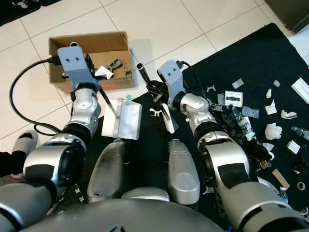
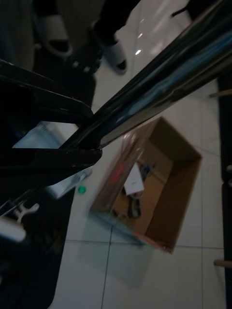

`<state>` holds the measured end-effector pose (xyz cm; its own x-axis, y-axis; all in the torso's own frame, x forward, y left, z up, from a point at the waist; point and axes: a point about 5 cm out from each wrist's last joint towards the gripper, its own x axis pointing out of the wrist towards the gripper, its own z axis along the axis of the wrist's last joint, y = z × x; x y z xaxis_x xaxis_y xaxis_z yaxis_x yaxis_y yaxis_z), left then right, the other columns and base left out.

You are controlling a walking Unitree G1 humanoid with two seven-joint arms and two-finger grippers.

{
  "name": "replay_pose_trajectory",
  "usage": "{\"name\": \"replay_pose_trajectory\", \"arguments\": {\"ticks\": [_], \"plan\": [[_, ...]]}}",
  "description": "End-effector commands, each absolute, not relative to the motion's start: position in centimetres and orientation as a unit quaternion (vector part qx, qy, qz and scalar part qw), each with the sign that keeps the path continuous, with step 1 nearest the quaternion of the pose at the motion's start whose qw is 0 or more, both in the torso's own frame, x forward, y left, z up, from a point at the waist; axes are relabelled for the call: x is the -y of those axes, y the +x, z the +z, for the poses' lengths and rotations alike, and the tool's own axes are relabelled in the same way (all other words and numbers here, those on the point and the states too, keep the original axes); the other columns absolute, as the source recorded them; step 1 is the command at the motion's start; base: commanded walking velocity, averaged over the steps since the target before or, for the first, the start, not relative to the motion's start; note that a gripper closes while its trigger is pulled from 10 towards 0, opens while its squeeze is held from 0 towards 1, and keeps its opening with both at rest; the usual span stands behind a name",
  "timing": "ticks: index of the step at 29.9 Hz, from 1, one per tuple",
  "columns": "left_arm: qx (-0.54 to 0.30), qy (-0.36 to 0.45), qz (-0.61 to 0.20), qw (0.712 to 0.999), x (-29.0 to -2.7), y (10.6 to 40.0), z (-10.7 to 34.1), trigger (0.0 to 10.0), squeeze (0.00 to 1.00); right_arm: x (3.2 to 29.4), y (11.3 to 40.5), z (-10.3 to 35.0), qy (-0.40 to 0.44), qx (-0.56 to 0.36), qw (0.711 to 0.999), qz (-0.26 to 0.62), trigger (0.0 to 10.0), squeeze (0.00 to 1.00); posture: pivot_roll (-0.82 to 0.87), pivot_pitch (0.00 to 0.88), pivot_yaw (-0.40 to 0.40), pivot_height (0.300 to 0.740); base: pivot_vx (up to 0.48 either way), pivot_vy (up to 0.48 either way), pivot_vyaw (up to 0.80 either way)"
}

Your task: Sweep floor

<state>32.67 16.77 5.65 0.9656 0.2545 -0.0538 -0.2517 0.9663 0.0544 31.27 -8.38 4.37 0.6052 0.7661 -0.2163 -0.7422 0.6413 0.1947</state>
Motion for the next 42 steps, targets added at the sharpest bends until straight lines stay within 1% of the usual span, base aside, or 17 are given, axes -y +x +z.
{"name": "replay_pose_trajectory", "arguments": {"ticks": [1, 2, 3, 6, 9, 16, 18, 20, 21, 22, 23, 24, 25, 27, 28, 32, 42], "plan": [[-0.099, 0.029, 0.134, 0.986, -17.1, 31.0, 2.9, 10.0, 0.00, 7.5, 30.2, 3.4, 0.121, -0.170, 0.875, 0.437, 10.0, 0.00, -0.04, 0.157, -0.043, 0.740, 0.000, 0.000, 0.00], [-0.099, 0.029, 0.134, 0.986, -17.1, 31.0, 2.9, 10.0, 0.00, 7.2, 30.2, 3.8, 0.171, -0.169, 0.858, 0.455, 10.0, 0.00, -0.04, 0.157, -0.043, 0.740, 0.000, 0.000, 0.00], [-0.099, 0.029, 0.134, 0.986, -17.1, 31.0, 2.9, 10.0, 0.00, 7.2, 30.2, 3.8, 0.171, -0.169, 0.858, 0.455, 10.0, 0.00, -0.04, 0.157, -0.043, 0.740, 0.000, 0.000, 0.00], [-0.100, 0.031, 0.135, 0.985, -17.2, 31.0, 2.9, 10.0, 0.00, 6.9, 30.5, 5.3, 0.266, -0.142, 0.813, 0.498, 10.0, 0.00, -0.04, 0.158, -0.040, 0.740, 0.000, 0.000, 0.00], [-0.100, 0.032, 0.135, 0.985, -17.3, 31.0, 2.9, 10.0, 0.00, 7.1, 31.0, 6.3, 0.288, -0.121, 0.803, 0.508, 10.0, 0.00, -0.04, 0.158, -0.040, 0.740, 0.000, 0.000, 0.00], [-0.101, 0.032, 0.135, 0.985, -17.2, 31.0, 2.9, 10.0, 0.00, 7.7, 32.0, 8.1, 0.316, -0.082, 0.800, 0.504, 10.0, 0.00, -0.04, 0.159, -0.040, 0.740, 0.000, 0.000, 0.00], [-0.101, 0.032, 0.135, 0.985, -17.2, 31.0, 2.9, 10.0, 0.00, 7.9, 32.8, 9.2, 0.294, -0.056, 0.818, 0.492, 10.0, 0.00, -0.04, 0.158, -0.041, 0.740, 0.000, 0.000, 0.00], [-0.101, 0.032, 0.135, 0.985, -17.2, 31.0, 2.9, 10.0, 0.00, 7.9, 32.8, 9.2, 0.294, -0.056, 0.818, 0.492, 10.0, 0.00, -0.04, 0.158, -0.041, 0.740, 0.000, 0.000, 0.00], [-0.101, 0.032, 0.135, 0.985, -17.2, 31.0, 2.9, 10.0, 0.00, 8.0, 33.2, 9.7, 0.281, -0.045, 0.827, 0.485, 10.0, 0.00, -0.04, 0.158, -0.041, 0.740, 0.000, 0.000, 0.00], [-0.101, 0.032, 0.135, 0.985, -17.2, 31.0, 2.9, 10.0, 0.00, 8.2, 33.8, 10.4, 0.253, -0.031, 0.848, 0.464, 10.0, 0.00, -0.04, 0.158, -0.041, 0.740, 0.000, 0.000, 0.00], [-0.102, 0.033, 0.135, 0.985, -17.2, 31.0, 2.9, 10.0, 0.00, 8.6, 34.5, 11.0, 0.196, -0.017, 0.879, 0.434, 10.0, 0.00, -0.04, 0.158, -0.041, 0.740, 0.000, 0.000, 0.00], [-0.102, 0.033, 0.135, 0.985, -17.2, 31.0, 2.9, 10.0, 0.00, 8.6, 34.5, 11.0, 0.196, -0.017, 0.879, 0.434, 10.0, 0.00, -0.04, 0.158, -0.041, 0.740, 0.000, 0.000, 0.00], [-0.102, 0.033, 0.135, 0.985, -17.2, 31.0, 2.9, 10.0, 0.00, 8.9, 35.0, 11.4, 0.142, -0.007, 0.902, 0.407, 10.0, 0.00, -0.04, 0.159, -0.041, 0.740, 0.000, 0.000, 0.00], [-0.102, 0.033, 0.135, 0.985, -17.2, 31.0, 2.9, 10.0, 0.00, 9.7, 35.7, 12.0, 0.049, 0.008, 0.928, 0.368, 10.0, 0.00, -0.04, 0.159, -0.041, 0.740, 0.000, 0.000, 0.00], [-0.102, 0.033, 0.135, 0.985, -17.2, 31.0, 2.9, 10.0, 0.00, 9.7, 35.7, 12.0, 0.049, 0.008, 0.928, 0.368, 10.0, 0.00, -0.04, 0.159, -0.041, 0.740, 0.000, 0.000, 0.00], [-0.102, 0.033, 0.136, 0.985, -17.2, 31.0, 2.9, 10.0, 0.00, 12.0, 36.4, 12.5, -0.056, 0.014, 0.951, 0.304, 10.0, 0.00, -0.05, 0.159, -0.041, 0.740, 0.000, 0.000, 0.00], [-0.102, 0.032, 0.134, 0.985, -17.2, 31.0, 2.9, 10.0, 0.00, 13.3, 36.5, 12.4, -0.133, 0.023, 0.955, 0.265, 10.0, 0.00, -0.05, 0.157, -0.039, 0.740, 0.000, 0.000, 0.00]]}}
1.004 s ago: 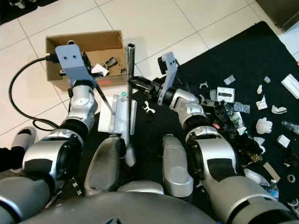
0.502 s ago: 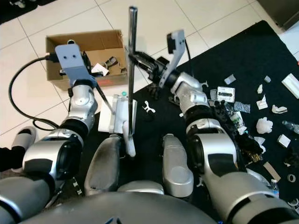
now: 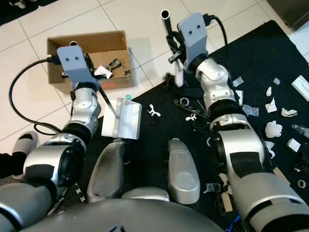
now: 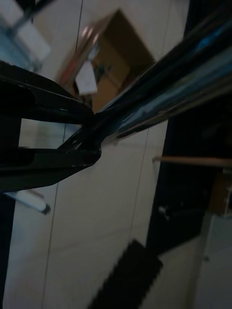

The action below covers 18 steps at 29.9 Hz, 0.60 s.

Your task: Sweep floor

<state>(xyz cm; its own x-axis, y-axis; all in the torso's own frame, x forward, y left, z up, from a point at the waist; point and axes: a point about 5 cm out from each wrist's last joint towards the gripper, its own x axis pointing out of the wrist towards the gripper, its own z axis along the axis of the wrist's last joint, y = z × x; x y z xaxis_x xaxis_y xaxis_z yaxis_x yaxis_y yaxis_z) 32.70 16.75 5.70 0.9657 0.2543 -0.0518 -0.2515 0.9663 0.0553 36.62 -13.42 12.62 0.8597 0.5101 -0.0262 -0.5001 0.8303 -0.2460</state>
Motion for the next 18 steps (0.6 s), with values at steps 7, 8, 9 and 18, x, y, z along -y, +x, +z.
{"name": "replay_pose_trajectory", "arguments": {"ticks": [7, 8, 9, 18], "plan": [[-0.101, 0.032, 0.133, 0.985, -17.2, 31.1, 2.9, 10.0, 0.00, 13.8, 36.6, 12.2, -0.202, 0.032, 0.951, 0.230, 10.0, 0.00, -0.05, 0.153, -0.038, 0.740, 0.000, 0.000, 0.00], [-0.101, 0.032, 0.133, 0.985, -17.2, 31.1, 2.9, 10.0, 0.00, 13.8, 36.5, 12.0, -0.221, 0.028, 0.948, 0.228, 10.0, 0.00, -0.04, 0.151, -0.038, 0.740, 0.000, 0.000, 0.00], [-0.101, 0.032, 0.133, 0.985, -17.2, 31.1, 2.9, 10.0, 0.00, 13.8, 36.5, 12.0, -0.221, 0.028, 0.948, 0.228, 10.0, 0.00, -0.04, 0.151, -0.038, 0.740, 0.000, 0.000, 0.00], [-0.101, 0.033, 0.134, 0.985, -17.2, 31.1, 3.0, 10.0, 0.00, 14.5, 35.7, 9.2, -0.331, -0.020, 0.920, 0.208, 10.0, 0.00, -0.04, 0.147, -0.039, 0.740, 0.000, 0.000, 0.00]]}}
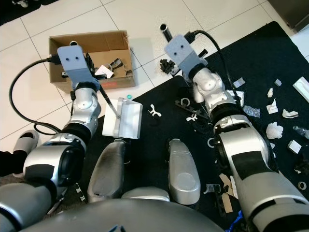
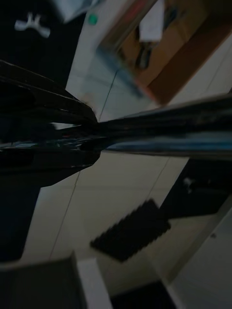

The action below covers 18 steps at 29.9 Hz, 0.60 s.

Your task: Sweep floor

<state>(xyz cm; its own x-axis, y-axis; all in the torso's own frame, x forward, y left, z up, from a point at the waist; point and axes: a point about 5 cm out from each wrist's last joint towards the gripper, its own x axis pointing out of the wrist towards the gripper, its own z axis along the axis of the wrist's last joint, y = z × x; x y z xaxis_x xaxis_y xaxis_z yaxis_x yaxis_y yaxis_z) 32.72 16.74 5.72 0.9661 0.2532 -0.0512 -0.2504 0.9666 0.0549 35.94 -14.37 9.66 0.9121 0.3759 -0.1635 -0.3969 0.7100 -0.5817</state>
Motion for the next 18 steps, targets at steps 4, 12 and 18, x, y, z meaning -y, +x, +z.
{"name": "replay_pose_trajectory", "arguments": {"ticks": [4, 12, 18], "plan": [[-0.102, 0.034, 0.134, 0.985, -17.3, 31.1, 2.9, 10.0, 0.00, 14.7, 35.3, 8.6, -0.317, -0.029, 0.923, 0.215, 10.0, 0.00, -0.04, 0.146, -0.038, 0.740, 0.000, 0.000, 0.00], [-0.102, 0.034, 0.131, 0.986, -17.2, 31.1, 2.9, 10.0, 0.00, 15.7, 34.7, 7.5, -0.099, -0.063, 0.979, 0.167, 10.0, 0.00, -0.05, 0.151, -0.033, 0.740, 0.000, 0.000, 0.00], [-0.102, 0.034, 0.132, 0.985, -17.3, 31.1, 3.0, 10.0, 0.00, 15.5, 34.7, 7.2, 0.067, -0.075, 0.982, 0.158, 10.0, 0.00, -0.05, 0.155, -0.031, 0.740, 0.000, 0.000, 0.00]]}}
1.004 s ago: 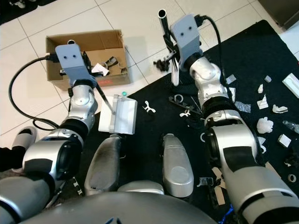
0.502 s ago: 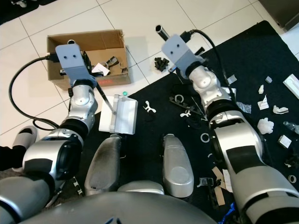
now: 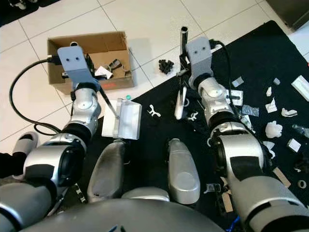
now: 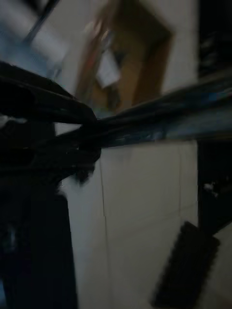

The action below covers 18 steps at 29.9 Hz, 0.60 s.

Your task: Sweep floor

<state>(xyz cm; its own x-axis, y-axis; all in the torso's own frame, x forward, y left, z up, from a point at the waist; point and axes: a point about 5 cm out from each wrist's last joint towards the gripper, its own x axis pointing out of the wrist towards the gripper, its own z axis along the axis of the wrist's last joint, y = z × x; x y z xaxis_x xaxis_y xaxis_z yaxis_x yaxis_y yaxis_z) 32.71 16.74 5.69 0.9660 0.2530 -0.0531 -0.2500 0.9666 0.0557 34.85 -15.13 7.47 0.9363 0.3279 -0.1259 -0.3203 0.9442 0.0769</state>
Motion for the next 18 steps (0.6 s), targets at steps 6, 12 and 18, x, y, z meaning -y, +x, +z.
{"name": "replay_pose_trajectory", "arguments": {"ticks": [6, 12, 18], "plan": [[-0.103, 0.035, 0.134, 0.985, -17.3, 31.0, 2.9, 10.0, 0.00, 14.3, 34.2, 6.2, 0.186, -0.095, 0.964, 0.166, 10.0, 0.00, -0.04, 0.158, -0.033, 0.740, 0.000, 0.000, 0.00], [-0.104, 0.035, 0.135, 0.985, -17.4, 30.9, 2.8, 10.0, 0.00, 11.6, 33.0, 5.1, 0.249, -0.118, 0.927, 0.254, 10.0, 0.00, -0.04, 0.160, -0.033, 0.740, 0.000, 0.000, 0.00], [-0.104, 0.035, 0.135, 0.985, -17.4, 30.9, 2.8, 10.0, 0.00, 9.5, 31.8, 4.8, 0.276, -0.136, 0.880, 0.361, 10.0, 0.00, -0.04, 0.161, -0.032, 0.740, 0.000, 0.000, 0.00]]}}
